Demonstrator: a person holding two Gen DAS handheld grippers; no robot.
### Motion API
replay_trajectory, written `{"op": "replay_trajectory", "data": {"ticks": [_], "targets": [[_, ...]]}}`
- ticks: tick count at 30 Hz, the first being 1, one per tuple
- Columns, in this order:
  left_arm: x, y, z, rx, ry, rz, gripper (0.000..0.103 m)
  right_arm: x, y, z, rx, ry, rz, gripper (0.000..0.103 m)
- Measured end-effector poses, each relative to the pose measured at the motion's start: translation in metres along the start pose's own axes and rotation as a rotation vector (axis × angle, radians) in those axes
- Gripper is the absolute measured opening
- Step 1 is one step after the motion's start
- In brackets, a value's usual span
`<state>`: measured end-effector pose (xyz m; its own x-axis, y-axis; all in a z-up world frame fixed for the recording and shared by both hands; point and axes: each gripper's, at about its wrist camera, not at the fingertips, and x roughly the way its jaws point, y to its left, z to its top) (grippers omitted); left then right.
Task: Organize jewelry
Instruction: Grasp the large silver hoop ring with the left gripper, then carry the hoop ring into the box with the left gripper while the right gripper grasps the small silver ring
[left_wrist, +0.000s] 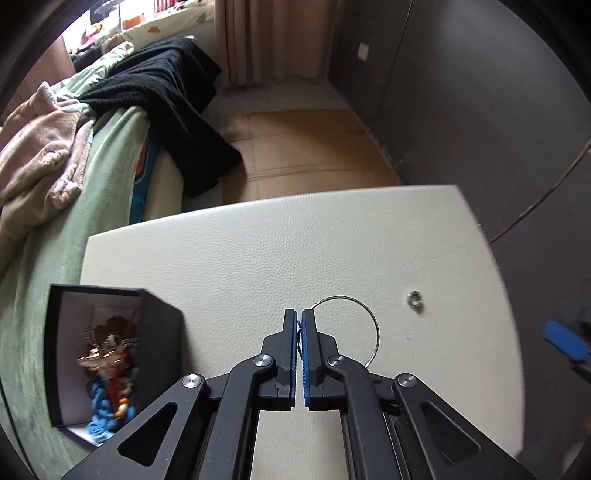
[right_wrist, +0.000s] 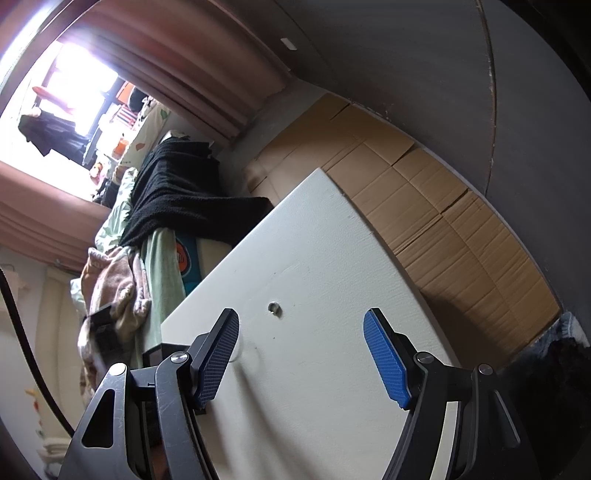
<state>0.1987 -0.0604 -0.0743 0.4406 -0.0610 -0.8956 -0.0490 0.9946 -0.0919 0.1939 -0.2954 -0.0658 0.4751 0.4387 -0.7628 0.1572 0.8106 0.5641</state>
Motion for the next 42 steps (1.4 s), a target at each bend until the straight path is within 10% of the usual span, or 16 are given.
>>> {"op": "replay_trajectory", "data": {"ticks": [10, 18, 42], "targets": [[-0.044, 0.053, -0.019, -0.127, -0.091, -0.084, 0.002, 0.031, 0.03, -0.012, -0.093, 0.042, -0.032, 0.067], [-0.071, 0.101, -0.03, -0.218, -0.179, -0.122, 0.002, 0.069, 0.045, -0.011, -0.159, 0.079, -0.103, 0.041], [-0.075, 0.184, -0.049, -0.373, -0.175, -0.166, 0.002, 0.11, 0.074, -0.027, -0.291, 0.0, -0.361, 0.021]]}}
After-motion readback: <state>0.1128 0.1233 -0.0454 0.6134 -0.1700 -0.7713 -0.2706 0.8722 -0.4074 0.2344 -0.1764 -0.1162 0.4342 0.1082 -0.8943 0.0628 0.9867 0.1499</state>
